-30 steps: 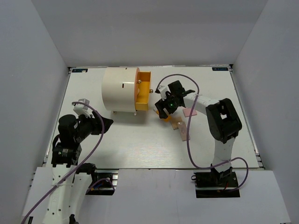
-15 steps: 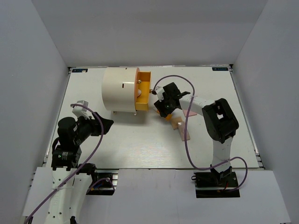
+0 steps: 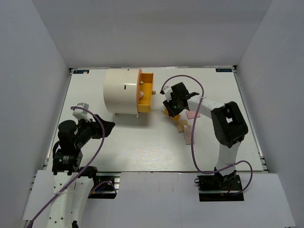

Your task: Organize the makeup

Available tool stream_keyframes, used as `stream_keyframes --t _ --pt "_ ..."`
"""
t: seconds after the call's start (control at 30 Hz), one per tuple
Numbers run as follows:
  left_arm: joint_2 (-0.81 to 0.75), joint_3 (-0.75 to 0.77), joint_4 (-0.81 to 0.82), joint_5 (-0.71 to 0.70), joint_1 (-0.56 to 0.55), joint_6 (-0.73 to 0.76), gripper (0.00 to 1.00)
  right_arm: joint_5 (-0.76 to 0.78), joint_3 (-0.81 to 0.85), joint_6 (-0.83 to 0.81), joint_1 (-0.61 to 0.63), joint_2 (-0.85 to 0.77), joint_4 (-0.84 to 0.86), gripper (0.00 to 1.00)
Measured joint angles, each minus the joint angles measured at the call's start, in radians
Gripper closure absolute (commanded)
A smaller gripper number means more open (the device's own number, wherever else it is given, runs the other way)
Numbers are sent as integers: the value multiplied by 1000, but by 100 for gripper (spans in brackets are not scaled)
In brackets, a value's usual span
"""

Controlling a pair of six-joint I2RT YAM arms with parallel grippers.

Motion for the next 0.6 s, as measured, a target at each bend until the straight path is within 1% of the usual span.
stream_keyframes --t 0.17,0.33,0.43,0.6 --pt "-5 0 0 -1 0 0 26 -30 25 24 -55 -76 -59 66" --pt "-8 0 0 -1 0 0 26 -101 68 56 -93 -188 -81 67" --pt "-8 -1 0 -1 0 0 26 -176 120 87 -88 -229 -80 66" --pt "-8 -1 0 -1 0 0 26 -325 201 174 -60 -241 -38 66"
